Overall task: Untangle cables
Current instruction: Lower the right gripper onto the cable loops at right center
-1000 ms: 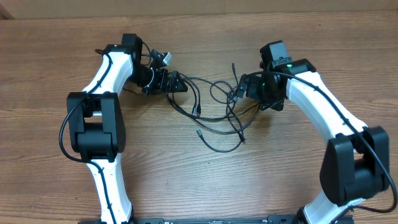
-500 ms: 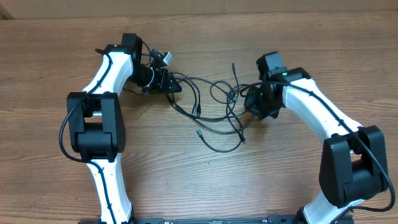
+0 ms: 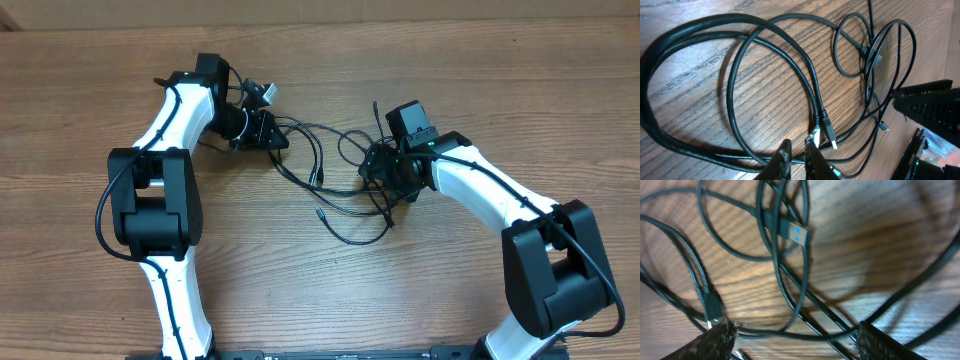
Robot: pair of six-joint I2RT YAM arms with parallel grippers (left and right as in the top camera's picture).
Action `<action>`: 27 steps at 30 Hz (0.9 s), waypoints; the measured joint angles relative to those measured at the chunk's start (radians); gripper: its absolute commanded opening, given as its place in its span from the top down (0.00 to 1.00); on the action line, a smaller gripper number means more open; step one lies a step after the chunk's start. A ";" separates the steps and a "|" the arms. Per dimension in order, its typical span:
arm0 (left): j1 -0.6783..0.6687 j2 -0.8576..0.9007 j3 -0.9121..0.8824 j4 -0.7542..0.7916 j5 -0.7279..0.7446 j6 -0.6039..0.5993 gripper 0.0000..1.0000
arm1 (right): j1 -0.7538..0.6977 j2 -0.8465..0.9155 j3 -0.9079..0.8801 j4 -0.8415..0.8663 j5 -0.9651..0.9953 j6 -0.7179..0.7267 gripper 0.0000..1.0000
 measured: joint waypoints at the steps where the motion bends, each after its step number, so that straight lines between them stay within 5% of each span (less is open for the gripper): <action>1: 0.000 0.000 0.000 0.000 0.000 0.000 0.84 | -0.002 0.000 0.001 -0.021 0.000 -0.013 0.25; 11: 0.000 0.000 0.000 0.000 0.000 0.000 0.74 | -0.148 0.000 0.056 -0.140 0.000 -0.078 0.17; 27: 0.000 0.000 0.000 0.000 0.000 0.000 0.74 | -0.191 0.000 0.056 -0.210 0.087 -0.093 0.14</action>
